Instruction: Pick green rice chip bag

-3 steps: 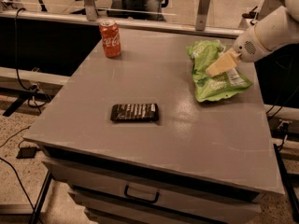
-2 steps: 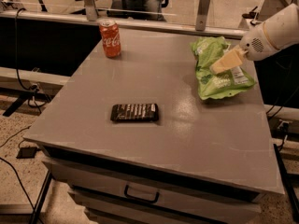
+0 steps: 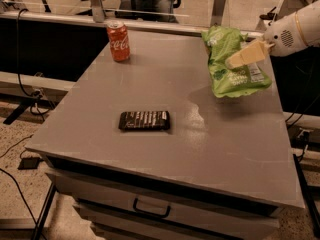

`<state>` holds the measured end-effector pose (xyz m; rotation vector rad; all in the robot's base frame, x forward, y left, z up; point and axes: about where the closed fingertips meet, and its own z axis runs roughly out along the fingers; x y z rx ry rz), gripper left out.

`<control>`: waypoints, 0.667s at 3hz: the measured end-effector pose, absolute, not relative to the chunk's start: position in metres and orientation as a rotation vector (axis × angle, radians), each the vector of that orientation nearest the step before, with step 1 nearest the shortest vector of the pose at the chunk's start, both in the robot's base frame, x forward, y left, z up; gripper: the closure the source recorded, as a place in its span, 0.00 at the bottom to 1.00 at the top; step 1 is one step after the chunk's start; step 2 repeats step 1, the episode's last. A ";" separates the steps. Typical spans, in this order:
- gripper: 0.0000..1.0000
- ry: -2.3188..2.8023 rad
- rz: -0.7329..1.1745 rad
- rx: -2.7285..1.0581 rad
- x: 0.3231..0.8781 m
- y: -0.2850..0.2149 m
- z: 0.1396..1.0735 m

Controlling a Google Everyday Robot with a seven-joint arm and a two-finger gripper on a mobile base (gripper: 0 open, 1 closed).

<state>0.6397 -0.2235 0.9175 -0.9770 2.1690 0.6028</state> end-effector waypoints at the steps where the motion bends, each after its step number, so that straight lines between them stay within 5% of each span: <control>1: 1.00 2.168 0.604 -0.977 0.640 -0.223 0.919; 2: 1.00 2.168 0.604 -0.977 0.640 -0.223 0.919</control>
Offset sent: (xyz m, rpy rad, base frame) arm 0.0000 0.0000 0.0000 0.0000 0.0000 0.0000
